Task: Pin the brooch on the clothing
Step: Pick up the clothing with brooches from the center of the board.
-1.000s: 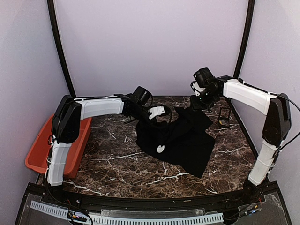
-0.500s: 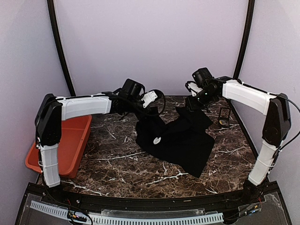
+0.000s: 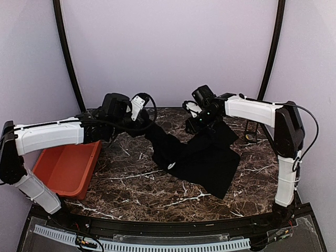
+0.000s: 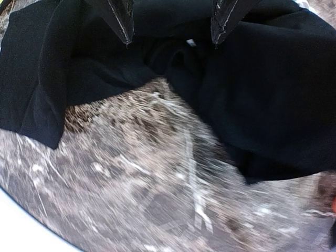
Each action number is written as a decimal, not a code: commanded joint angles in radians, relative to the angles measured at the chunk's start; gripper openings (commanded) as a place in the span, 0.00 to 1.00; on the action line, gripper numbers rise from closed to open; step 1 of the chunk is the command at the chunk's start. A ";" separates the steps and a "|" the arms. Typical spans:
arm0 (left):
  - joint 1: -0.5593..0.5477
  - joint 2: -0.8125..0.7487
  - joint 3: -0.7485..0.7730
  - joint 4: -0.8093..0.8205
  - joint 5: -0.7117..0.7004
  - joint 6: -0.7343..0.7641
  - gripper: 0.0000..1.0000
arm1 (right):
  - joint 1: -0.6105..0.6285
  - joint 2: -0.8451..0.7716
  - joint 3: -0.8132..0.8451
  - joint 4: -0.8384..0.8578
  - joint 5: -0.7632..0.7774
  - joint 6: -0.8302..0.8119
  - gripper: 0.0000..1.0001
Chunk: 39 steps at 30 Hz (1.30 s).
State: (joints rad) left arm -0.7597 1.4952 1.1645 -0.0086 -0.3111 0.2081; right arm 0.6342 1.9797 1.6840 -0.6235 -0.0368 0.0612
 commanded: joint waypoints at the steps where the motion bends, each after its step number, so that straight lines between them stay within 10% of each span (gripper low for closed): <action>1: -0.009 -0.098 -0.081 -0.139 -0.200 -0.154 0.01 | -0.007 0.043 0.016 -0.032 0.104 0.031 0.49; 20: -0.008 -0.391 -0.383 -0.392 -0.256 -0.452 0.01 | -0.131 -0.108 -0.329 -0.061 0.243 0.189 0.48; 30: -0.007 -0.415 -0.405 -0.415 -0.148 -0.475 0.02 | -0.102 -0.129 -0.112 -0.065 0.097 0.134 0.48; 39: -0.008 -0.478 -0.406 -0.396 -0.004 -0.479 0.74 | -0.080 0.140 0.291 -0.187 0.041 0.043 0.49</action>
State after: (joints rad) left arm -0.7685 1.0882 0.7704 -0.4206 -0.3912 -0.2741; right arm 0.5552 1.9762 1.8881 -0.7334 0.0326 0.1501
